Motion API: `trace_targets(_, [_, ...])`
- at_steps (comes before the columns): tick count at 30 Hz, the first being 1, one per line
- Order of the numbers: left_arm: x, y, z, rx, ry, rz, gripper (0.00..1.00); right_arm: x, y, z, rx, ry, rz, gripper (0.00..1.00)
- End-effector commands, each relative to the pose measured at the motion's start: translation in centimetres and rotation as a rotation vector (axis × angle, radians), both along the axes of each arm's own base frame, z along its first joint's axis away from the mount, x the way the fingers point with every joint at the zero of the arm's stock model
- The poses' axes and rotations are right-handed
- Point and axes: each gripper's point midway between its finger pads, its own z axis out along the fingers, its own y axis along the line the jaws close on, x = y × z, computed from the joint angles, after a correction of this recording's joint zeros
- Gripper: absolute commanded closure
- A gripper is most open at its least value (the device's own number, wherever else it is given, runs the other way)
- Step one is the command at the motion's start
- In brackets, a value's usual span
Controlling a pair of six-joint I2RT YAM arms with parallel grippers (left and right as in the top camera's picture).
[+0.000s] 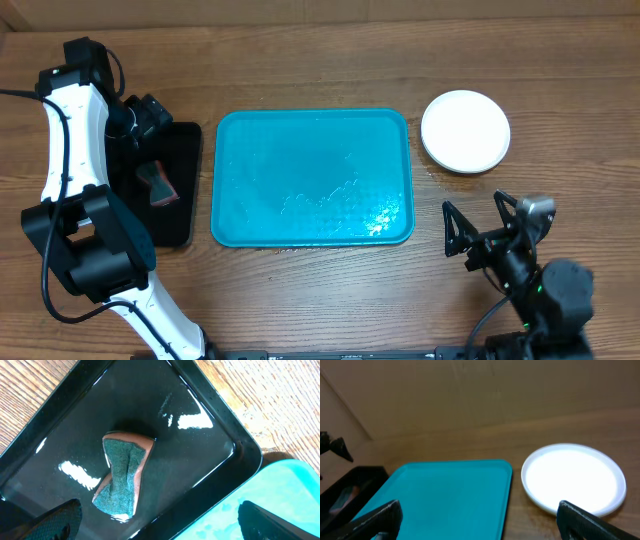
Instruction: Clean dirty plates on tray and stack at the side
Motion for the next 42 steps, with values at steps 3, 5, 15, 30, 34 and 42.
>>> trace_targets(3, [0.3,0.5,0.9,0.009,-0.026,0.008,0.00,-0.1,-0.8,-1.1,0.012,-0.146,-0.048,0.00])
trace_targets(5, [0.3,0.5,0.9,0.009,-0.026,0.008,0.00,-0.1,-1.0,-1.3,0.017,-0.185,-0.057,0.00])
trace_targets(15, [0.3,0.5,0.9,0.009,-0.026,0.008,0.00,0.6,-2.7,-3.1,0.011,-0.225,-0.159,0.00])
trace_targets(30, [0.3,0.5,0.9,0.009,-0.026,0.008,0.00,0.8,-3.2,-4.8,-0.004,-0.158,-0.188,0.00])
trace_targets(34, [0.3,0.5,0.9,0.009,-0.026,0.008,0.00,0.8,-3.2,-4.8,-0.004,-0.158,-0.188,0.00])
trace_targets(42, [0.3,0.5,0.9,0.009,-0.026,0.008,0.00,0.8,-3.2,-4.8,-0.004,-0.158,-0.188,0.00])
